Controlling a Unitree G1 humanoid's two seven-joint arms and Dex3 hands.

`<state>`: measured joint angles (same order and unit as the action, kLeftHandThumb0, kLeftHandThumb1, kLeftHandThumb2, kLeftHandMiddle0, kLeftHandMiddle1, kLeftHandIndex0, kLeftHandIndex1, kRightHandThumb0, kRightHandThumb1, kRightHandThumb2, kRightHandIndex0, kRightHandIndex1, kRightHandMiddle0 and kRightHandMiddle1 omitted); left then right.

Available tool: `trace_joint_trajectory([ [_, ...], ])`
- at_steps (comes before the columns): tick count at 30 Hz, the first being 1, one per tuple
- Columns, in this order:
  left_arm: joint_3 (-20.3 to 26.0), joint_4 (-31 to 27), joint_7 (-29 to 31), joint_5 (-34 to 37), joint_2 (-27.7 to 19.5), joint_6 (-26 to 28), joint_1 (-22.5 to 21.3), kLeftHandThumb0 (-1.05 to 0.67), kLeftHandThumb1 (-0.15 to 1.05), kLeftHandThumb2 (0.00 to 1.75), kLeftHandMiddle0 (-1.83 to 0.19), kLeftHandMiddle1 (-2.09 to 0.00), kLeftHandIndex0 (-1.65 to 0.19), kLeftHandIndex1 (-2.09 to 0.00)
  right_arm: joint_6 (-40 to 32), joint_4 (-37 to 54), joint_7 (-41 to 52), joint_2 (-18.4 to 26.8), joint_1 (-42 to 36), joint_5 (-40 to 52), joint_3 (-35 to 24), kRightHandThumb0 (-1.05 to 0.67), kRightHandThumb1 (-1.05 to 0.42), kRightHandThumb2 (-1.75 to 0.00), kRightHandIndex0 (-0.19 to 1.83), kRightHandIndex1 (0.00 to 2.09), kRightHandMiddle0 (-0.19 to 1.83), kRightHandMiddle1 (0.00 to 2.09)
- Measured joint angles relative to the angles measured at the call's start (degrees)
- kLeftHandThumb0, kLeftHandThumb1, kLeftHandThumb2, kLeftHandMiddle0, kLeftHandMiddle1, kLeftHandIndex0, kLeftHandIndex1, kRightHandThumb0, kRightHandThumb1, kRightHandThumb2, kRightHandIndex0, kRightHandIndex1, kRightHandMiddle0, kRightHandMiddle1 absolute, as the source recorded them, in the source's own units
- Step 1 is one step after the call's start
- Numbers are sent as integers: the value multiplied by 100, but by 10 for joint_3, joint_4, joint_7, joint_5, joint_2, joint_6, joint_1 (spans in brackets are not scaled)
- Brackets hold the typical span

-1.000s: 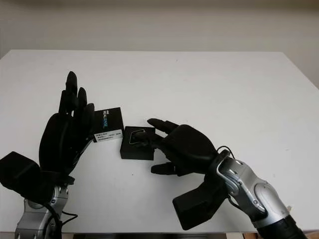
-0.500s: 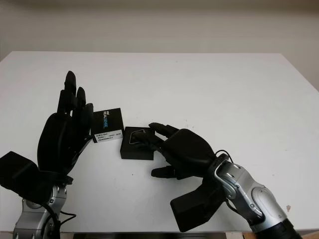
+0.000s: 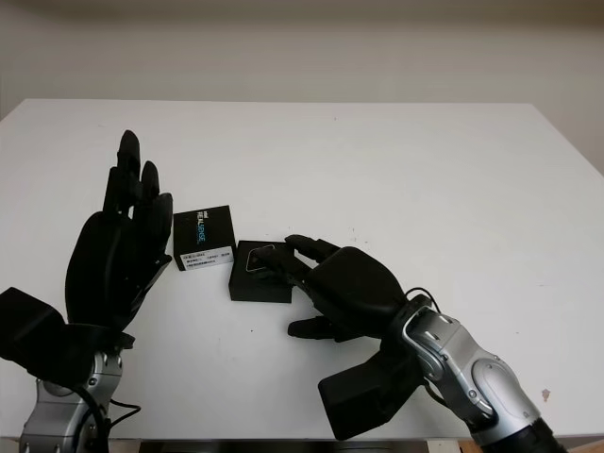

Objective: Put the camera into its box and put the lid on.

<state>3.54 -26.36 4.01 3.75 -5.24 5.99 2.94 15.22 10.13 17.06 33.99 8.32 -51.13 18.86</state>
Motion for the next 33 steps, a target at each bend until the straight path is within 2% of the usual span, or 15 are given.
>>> trace_joint_trajectory([
  [8, 0, -5, -3, -7, -3, 8, 3, -76, 105, 46, 19, 0, 19, 0, -2, 8, 12, 20, -23, -2, -13, -65, -105, -39, 15, 5, 39, 37],
  [17, 0, -5, -4, -12, -3, 8, 2, -76, 105, 46, 19, 0, 19, 0, -4, 11, 24, 21, -27, 1, -16, -66, -105, -39, 17, 6, 42, 34],
  [21, 0, -4, -5, -12, -3, 8, 2, -77, 105, 46, 19, 0, 19, 0, -4, 6, 13, 18, -27, 13, -16, -65, -105, -38, 17, 6, 30, 25],
  [26, 1, -3, -5, -7, -3, 8, 0, -76, 105, 45, 19, 0, 19, 0, -16, -11, -44, -32, -28, 97, -50, -61, -105, -29, 26, 10, 30, 20],
  [29, 7, 3, -10, -6, -3, 8, -5, -71, 105, 44, 19, -2, 19, -1, -51, -16, -71, -101, -15, 209, -92, -55, -105, -19, 32, 12, 33, 25],
  [31, 14, 8, -12, -4, -3, 7, -10, -67, 105, 42, 17, -4, 17, -2, -89, -14, -77, -147, 3, 276, -118, -59, -105, -24, 35, 11, 22, 46],
  [33, 22, 12, -16, -3, -3, 5, -12, -65, 105, 40, 14, -5, 15, -4, -139, -6, -74, -171, 20, 315, -135, -61, -105, -27, 37, 11, 16, 55],
])
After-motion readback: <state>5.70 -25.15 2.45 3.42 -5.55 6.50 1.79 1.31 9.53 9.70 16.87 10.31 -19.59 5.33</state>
